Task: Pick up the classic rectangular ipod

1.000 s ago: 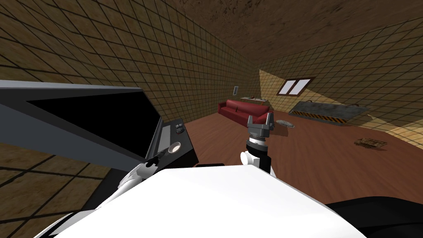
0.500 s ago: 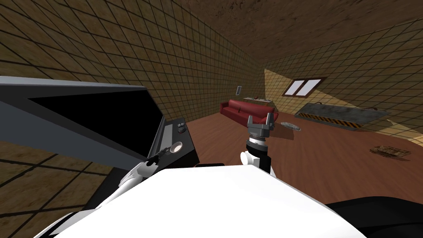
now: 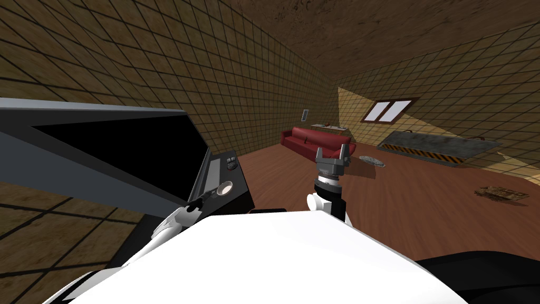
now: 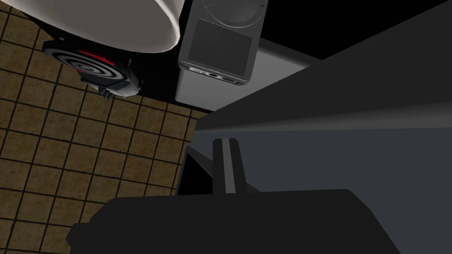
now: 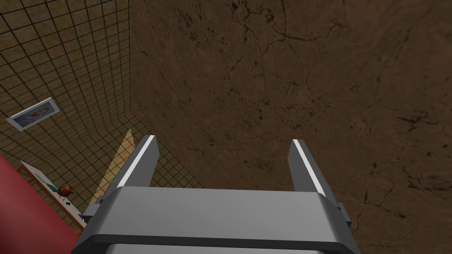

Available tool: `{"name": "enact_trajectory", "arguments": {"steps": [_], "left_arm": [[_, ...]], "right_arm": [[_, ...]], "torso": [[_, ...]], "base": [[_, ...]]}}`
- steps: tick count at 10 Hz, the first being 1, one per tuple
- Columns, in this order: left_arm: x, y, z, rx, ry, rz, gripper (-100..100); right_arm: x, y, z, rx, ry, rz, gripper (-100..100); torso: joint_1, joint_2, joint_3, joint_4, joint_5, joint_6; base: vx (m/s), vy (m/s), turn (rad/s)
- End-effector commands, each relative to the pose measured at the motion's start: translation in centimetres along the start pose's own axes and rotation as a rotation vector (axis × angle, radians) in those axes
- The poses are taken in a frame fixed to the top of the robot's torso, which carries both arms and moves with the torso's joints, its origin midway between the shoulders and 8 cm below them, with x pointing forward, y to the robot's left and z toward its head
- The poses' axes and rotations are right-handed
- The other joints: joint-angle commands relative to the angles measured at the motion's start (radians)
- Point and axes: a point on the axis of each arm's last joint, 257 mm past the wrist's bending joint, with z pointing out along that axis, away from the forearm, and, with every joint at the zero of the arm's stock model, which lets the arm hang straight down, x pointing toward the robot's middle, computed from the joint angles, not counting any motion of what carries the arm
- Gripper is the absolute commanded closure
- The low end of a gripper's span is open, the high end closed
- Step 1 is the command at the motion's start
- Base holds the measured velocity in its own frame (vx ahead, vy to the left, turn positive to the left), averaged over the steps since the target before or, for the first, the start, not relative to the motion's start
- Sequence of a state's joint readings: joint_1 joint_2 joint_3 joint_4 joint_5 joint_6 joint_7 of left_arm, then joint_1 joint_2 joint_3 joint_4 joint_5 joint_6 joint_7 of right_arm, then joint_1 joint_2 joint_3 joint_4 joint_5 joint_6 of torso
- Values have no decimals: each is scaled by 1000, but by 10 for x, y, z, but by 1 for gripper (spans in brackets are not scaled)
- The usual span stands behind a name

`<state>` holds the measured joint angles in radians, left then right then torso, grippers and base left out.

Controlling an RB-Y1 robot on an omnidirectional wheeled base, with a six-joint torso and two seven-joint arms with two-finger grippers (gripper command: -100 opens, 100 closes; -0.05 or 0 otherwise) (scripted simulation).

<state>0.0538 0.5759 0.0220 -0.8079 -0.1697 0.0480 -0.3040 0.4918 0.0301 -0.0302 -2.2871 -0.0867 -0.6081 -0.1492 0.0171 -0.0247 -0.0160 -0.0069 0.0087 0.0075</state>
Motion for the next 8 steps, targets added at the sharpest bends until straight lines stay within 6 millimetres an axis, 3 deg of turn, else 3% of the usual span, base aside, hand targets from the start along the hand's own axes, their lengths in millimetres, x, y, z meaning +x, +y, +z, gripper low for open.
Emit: {"name": "enact_trajectory", "arguments": {"steps": [1, 3, 7, 8], "left_arm": [[0, 0, 0, 0, 0, 0, 100], [-3, 2, -3, 16, -19, -57, -100], [-12, 12, -10, 40, -58, -170, -100], [-8, 15, -6, 14, -32, -124, -100]], "right_arm": [[0, 0, 0, 0, 0, 0, 0], [0, 0, 0, 0, 0, 0, 0], [0, 0, 0, 0, 0, 0, 0], [0, 0, 0, 0, 0, 0, 0]], "torso": [[0, 0, 0, 0, 0, 0], [0, 0, 0, 0, 0, 0], [-4, 5, 3, 1, -1, 0], [-5, 6, 3, 1, -1, 0]], "base": [[0, 0, 0], [-22, -30, -22], [-75, -79, -46], [-77, -37, -182]]}}
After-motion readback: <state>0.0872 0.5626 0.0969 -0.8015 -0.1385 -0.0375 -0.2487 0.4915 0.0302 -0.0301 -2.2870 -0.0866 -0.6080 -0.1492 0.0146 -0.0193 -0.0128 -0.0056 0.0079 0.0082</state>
